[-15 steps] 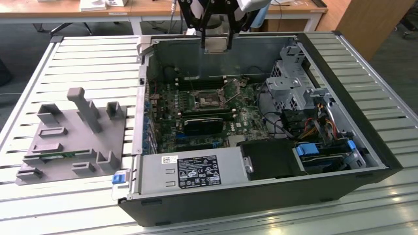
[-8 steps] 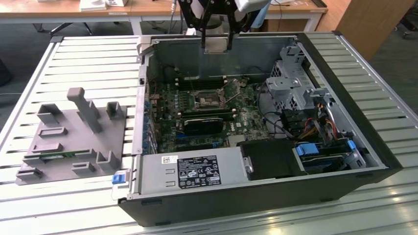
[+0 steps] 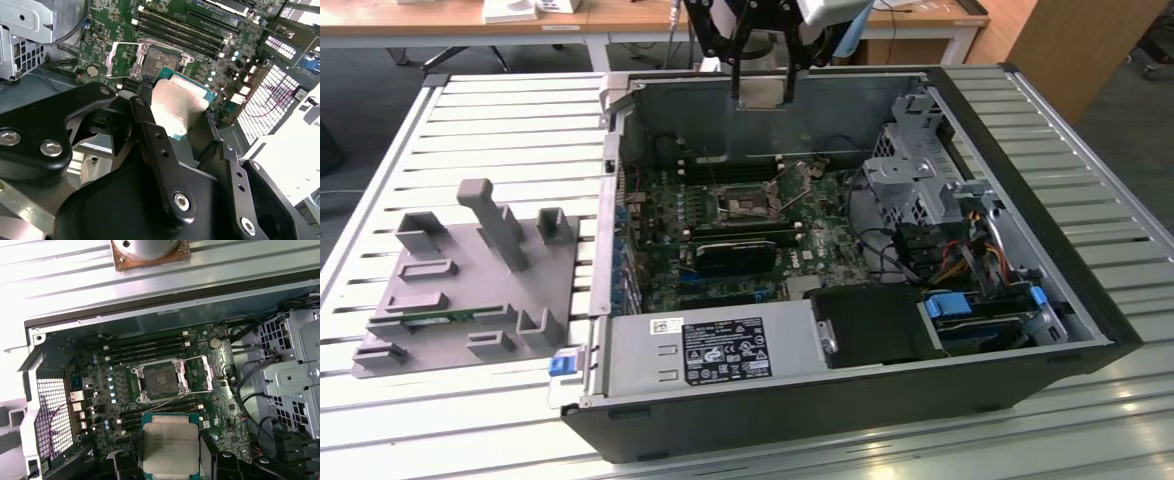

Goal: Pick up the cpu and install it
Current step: 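Place the cpu into insertion slot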

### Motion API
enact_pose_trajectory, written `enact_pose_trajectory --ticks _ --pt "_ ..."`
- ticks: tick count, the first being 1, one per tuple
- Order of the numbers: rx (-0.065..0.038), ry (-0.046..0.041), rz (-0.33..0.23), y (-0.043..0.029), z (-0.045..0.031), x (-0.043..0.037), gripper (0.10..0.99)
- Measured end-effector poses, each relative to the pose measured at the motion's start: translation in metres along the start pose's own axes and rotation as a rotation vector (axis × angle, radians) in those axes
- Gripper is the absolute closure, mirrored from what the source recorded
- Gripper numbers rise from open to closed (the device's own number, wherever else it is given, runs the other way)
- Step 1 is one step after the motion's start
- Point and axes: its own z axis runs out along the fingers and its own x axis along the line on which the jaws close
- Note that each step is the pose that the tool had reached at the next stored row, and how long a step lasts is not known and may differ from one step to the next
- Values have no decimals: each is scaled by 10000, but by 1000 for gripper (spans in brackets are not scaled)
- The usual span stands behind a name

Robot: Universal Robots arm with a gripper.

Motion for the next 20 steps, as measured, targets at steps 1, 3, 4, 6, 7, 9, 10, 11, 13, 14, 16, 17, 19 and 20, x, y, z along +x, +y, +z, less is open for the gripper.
enact_pose_trajectory --ticks 1,3,4,6,7,9,10,11,13,14,16,17,19,20 --pt "0 -2 19 0 1 0 545" --pt "0 -6 63 0 3 0 545" --pt "0 -8 92 0 3 0 545" --pt "1 -21 231 0 5 0 545" --pt "2 -33 349 0 8 1 545" --pt "9 -57 615 0 12 0 545" --pt "13 -69 744 0 13 0 545" --pt "17 -81 877 0 15 0 545" --pt "42 -108 1113 1 19 -1 545" --pt "55 -122 1222 1 22 -1 545" --pt "68 -150 1502 0 28 -1 545" --pt "69 -162 1643 0 31 -1 545" --pt "72 -191 1986 0 34 -1 545" --pt "72 -207 2166 0 37 -1 545"
